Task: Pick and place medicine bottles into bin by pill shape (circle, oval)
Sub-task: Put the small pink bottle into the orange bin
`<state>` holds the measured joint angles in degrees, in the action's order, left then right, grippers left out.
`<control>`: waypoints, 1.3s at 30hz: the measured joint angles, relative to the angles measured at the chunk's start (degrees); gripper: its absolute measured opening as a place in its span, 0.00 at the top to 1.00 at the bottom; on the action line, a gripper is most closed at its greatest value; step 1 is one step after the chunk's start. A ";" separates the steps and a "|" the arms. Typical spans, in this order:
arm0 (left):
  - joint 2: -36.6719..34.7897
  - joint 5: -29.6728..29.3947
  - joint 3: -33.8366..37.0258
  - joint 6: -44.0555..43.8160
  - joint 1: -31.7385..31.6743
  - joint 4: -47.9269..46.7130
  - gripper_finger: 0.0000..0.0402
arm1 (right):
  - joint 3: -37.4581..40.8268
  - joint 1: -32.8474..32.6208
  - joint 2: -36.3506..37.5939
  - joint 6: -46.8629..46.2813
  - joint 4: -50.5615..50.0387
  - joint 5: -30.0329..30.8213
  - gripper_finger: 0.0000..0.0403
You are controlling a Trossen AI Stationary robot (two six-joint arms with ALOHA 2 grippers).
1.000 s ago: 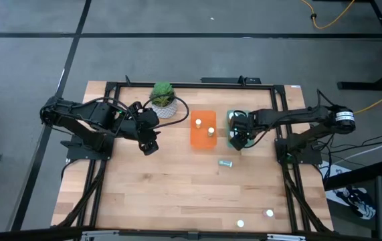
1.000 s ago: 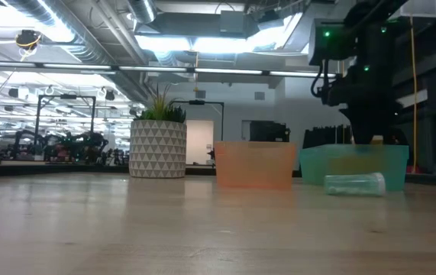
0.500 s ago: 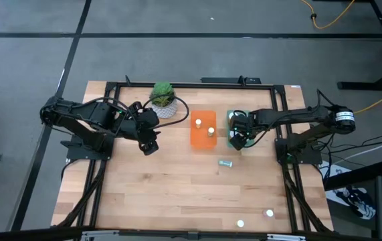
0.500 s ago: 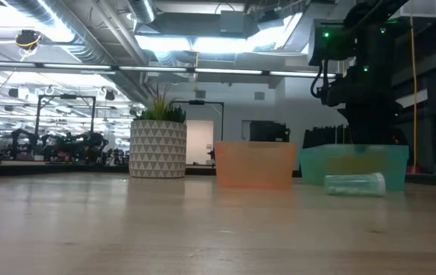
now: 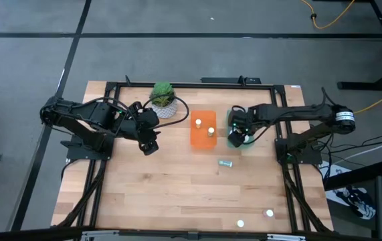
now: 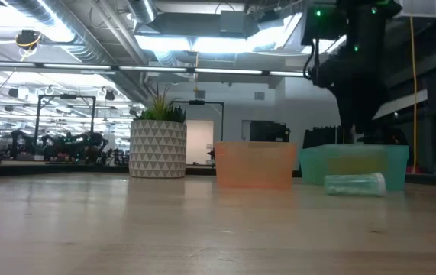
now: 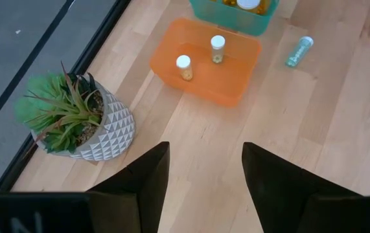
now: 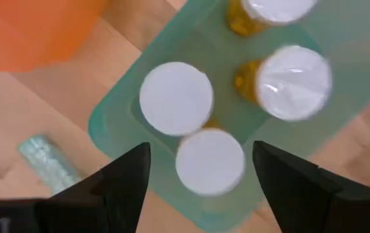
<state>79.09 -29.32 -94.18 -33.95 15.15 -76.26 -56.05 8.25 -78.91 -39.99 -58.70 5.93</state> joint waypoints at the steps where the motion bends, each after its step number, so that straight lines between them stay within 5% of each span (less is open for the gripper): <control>1: 0.00 0.00 0.01 0.00 -0.01 -0.01 0.53 | -1.17 0.00 0.00 -0.12 -1.70 0.00 0.32; 8: 0.00 0.00 0.01 -0.04 -0.01 -0.01 0.53 | -9.63 -4.24 0.00 -1.46 -8.03 0.00 0.32; 19: 0.00 0.00 0.01 -0.52 -0.01 0.01 0.53 | -21.91 -22.77 0.04 -9.76 -18.68 5.99 0.32; 27: 0.00 0.00 -0.01 -0.57 0.00 0.03 0.53 | -22.52 -34.79 0.04 -24.33 -13.63 0.57 0.32; 34: 0.00 0.00 0.01 -0.53 -0.01 0.03 0.53 | -22.47 -37.69 0.04 -25.93 -7.23 0.20 0.32; 39: 0.00 0.00 0.01 -0.52 0.00 0.05 0.53 | -22.45 -41.15 -0.99 -31.65 -4.06 -6.04 0.32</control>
<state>79.09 -29.32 -94.17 -34.48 15.15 -76.20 -78.50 -32.90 -79.90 -71.64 -62.76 -0.11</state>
